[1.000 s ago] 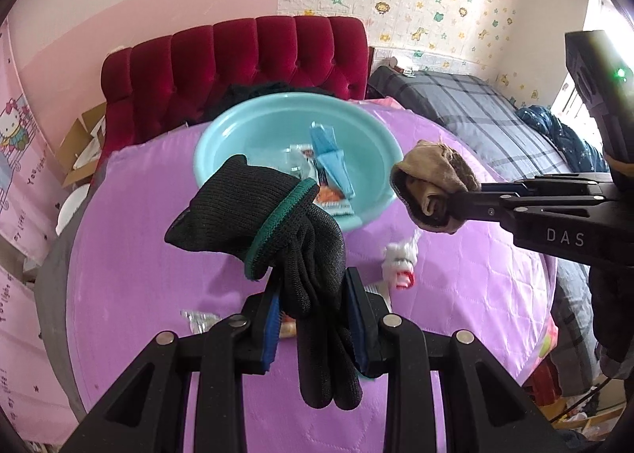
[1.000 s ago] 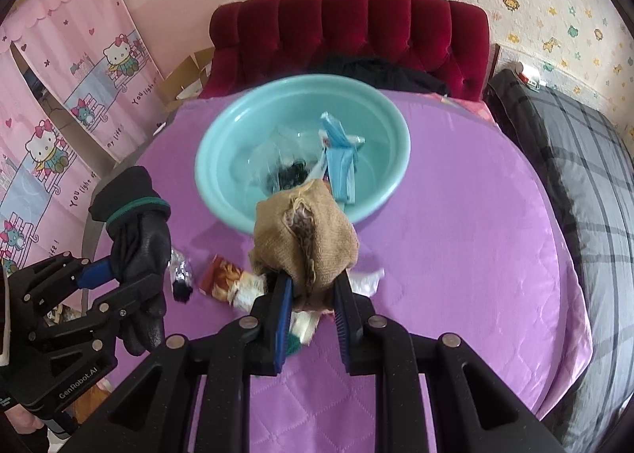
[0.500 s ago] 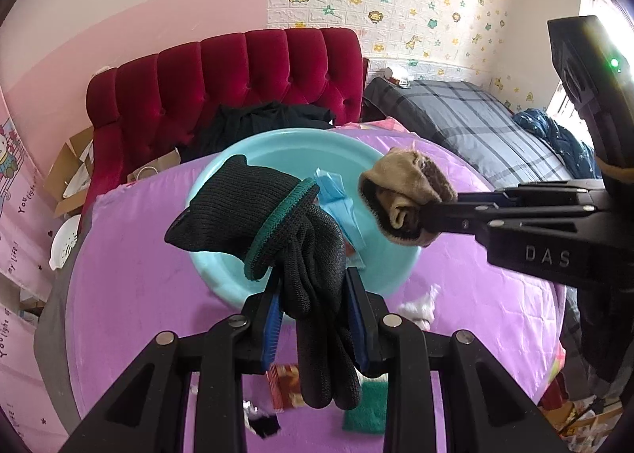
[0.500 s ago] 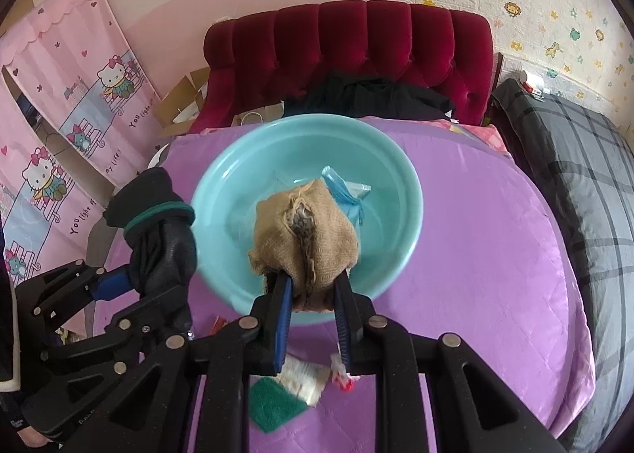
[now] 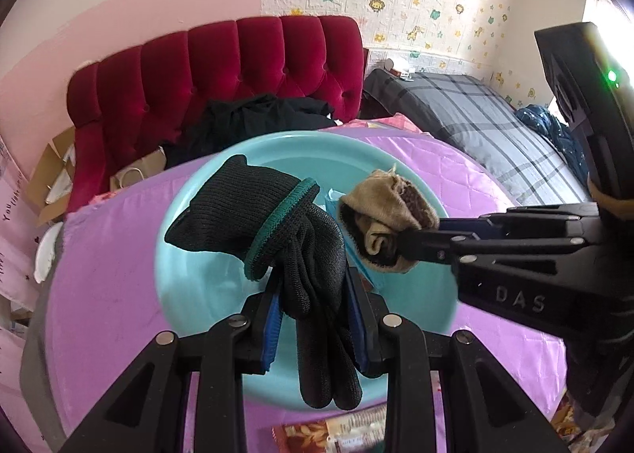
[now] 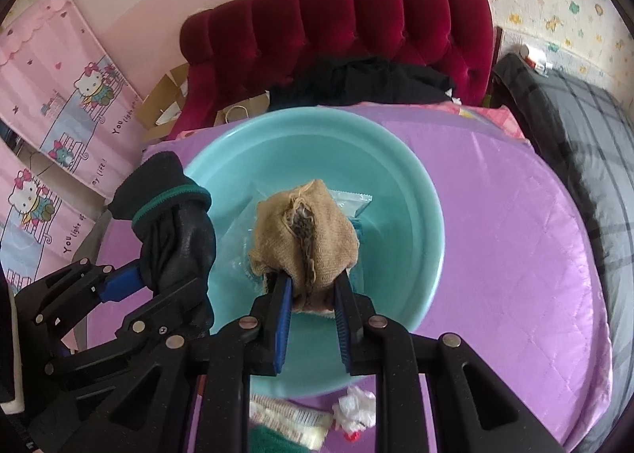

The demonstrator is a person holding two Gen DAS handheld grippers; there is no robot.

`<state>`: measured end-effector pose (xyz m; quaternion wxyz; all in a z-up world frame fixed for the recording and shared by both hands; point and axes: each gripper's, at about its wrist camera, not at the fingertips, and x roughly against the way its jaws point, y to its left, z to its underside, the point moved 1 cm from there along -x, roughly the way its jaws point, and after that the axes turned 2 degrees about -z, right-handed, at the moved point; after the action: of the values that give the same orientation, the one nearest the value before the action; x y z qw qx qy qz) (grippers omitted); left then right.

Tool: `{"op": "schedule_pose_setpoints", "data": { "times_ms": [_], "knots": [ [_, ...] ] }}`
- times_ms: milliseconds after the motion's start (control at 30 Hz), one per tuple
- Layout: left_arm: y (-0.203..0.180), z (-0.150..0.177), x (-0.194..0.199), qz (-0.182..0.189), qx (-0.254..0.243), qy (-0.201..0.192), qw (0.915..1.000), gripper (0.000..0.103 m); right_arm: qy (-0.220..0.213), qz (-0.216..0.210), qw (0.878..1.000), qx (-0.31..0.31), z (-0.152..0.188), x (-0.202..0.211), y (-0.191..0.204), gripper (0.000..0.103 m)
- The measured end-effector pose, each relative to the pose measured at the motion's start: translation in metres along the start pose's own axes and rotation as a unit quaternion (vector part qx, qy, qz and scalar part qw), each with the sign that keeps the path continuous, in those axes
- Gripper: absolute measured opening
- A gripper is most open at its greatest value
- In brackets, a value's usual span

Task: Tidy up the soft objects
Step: 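Carry the pouch and glove in both tools over the blue basin, then open both tools to drop the pouch and glove into the basin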

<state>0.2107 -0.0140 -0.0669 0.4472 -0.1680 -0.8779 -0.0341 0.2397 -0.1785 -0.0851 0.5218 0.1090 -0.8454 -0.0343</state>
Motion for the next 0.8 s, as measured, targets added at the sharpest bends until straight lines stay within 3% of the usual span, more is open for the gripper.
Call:
{"op": "schedule_pose_setpoints", "data": {
  "times_ms": [433,667,800],
  "knots": [
    [0.006,-0.009,-0.052,-0.019,-0.011,0.032,0.9993,0.032,0.016,0.003,1.000,-0.027,-0.020,-0.055,-0.018,0.021],
    [0.004,-0.008,-0.067,-0.024,-0.019,0.039,0.9987,0.033,0.020,-0.003,0.999,-0.031,-0.027,-0.063,-0.023,0.023],
    [0.004,-0.010,-0.066,-0.024,-0.013,0.036,0.9990,0.039,0.018,-0.012,0.999,-0.027,-0.026,-0.061,-0.021,0.029]
  ]
}}
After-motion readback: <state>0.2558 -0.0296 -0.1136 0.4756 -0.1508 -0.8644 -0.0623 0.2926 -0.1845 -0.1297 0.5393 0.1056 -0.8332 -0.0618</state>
